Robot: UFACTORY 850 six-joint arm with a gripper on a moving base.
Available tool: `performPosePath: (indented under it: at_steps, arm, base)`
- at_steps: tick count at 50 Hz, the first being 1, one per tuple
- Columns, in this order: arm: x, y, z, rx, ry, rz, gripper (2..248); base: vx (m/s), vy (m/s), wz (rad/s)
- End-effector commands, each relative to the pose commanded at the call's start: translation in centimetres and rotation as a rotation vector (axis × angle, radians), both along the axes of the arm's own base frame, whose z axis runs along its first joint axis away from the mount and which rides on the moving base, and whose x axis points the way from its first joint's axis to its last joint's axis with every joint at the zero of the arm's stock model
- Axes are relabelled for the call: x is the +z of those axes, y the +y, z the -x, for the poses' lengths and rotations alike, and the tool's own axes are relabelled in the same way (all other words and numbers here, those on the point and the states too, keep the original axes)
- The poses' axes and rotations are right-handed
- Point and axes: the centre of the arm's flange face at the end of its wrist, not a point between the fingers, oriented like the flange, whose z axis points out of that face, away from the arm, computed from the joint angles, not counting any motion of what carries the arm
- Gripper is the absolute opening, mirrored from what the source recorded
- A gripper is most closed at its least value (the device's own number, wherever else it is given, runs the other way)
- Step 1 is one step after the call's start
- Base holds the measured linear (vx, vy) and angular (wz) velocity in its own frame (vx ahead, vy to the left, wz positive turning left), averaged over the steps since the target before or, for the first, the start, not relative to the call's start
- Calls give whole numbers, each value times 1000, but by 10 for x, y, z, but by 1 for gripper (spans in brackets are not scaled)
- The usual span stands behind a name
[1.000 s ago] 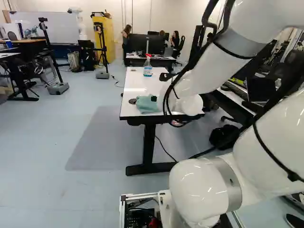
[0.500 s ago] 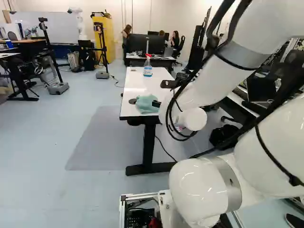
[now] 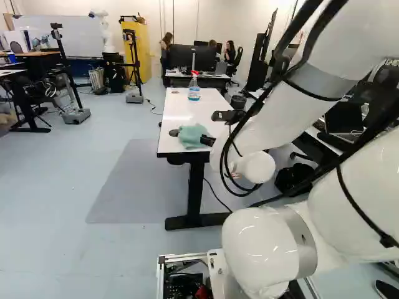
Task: Clean the table with the green towel
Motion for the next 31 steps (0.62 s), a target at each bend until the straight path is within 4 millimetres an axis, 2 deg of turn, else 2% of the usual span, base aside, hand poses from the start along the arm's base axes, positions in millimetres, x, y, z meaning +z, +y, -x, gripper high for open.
performPosePath:
  at_steps: [31]
  arm:
    - [-2,0,4,3,-8,2,247]
  base:
    - [0,0,0]
